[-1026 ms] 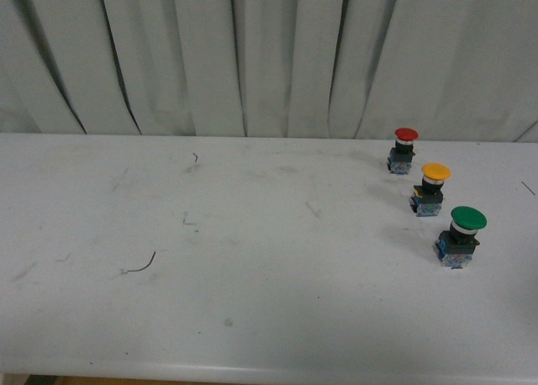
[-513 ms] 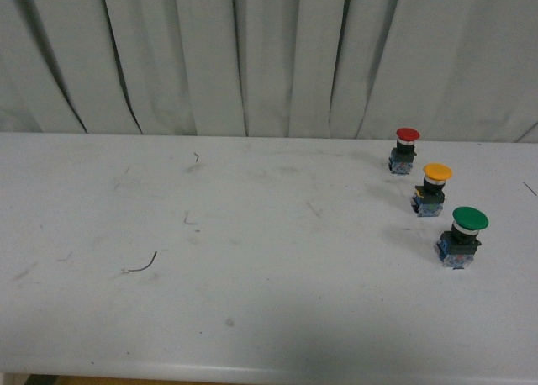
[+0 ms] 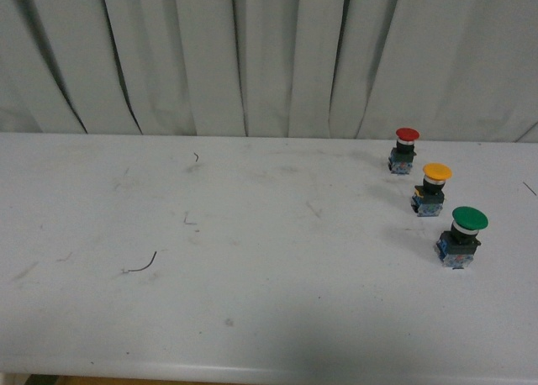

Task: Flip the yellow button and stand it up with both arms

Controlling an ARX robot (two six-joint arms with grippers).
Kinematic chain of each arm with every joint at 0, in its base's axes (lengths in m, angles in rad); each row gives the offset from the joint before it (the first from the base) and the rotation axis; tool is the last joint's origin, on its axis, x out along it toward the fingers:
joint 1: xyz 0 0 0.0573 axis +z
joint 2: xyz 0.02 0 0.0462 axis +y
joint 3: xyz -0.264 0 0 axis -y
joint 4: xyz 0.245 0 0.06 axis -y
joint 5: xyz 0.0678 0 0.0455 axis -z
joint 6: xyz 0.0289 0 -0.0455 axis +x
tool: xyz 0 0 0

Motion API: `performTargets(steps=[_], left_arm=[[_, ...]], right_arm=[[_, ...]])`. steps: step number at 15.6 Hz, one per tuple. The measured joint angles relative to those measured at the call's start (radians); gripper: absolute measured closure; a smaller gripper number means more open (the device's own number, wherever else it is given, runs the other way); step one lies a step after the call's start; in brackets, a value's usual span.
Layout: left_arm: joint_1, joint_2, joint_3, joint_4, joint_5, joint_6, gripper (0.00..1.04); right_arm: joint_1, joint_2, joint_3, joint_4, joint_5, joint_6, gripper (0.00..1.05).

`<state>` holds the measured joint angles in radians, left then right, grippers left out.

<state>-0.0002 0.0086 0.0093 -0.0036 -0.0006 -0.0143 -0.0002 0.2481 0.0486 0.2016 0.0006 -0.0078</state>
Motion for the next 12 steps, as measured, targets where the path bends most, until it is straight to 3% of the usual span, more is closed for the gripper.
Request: performTargets(steps=[4, 6, 11, 12], left_arm=[[0.000, 0.000, 0.000, 0.000, 0.000, 0.000, 0.07], [0.000, 0.000, 0.000, 0.000, 0.000, 0.000, 0.07], [0.000, 0.000, 0.000, 0.000, 0.000, 0.000, 0.07], [0.000, 0.000, 0.000, 0.000, 0.000, 0.000, 0.07]], right_arm=[[0.000, -0.069, -0.037, -0.023, 0.000, 0.000, 1.03], [0.000, -0.218, -0.037, -0.211, 0.000, 0.000, 1.03], [0.000, -0.245, -0.037, -0.204, 0.000, 0.000, 1.03], [0.000, -0.245, -0.037, -0.205, 0.000, 0.000, 0.99]])
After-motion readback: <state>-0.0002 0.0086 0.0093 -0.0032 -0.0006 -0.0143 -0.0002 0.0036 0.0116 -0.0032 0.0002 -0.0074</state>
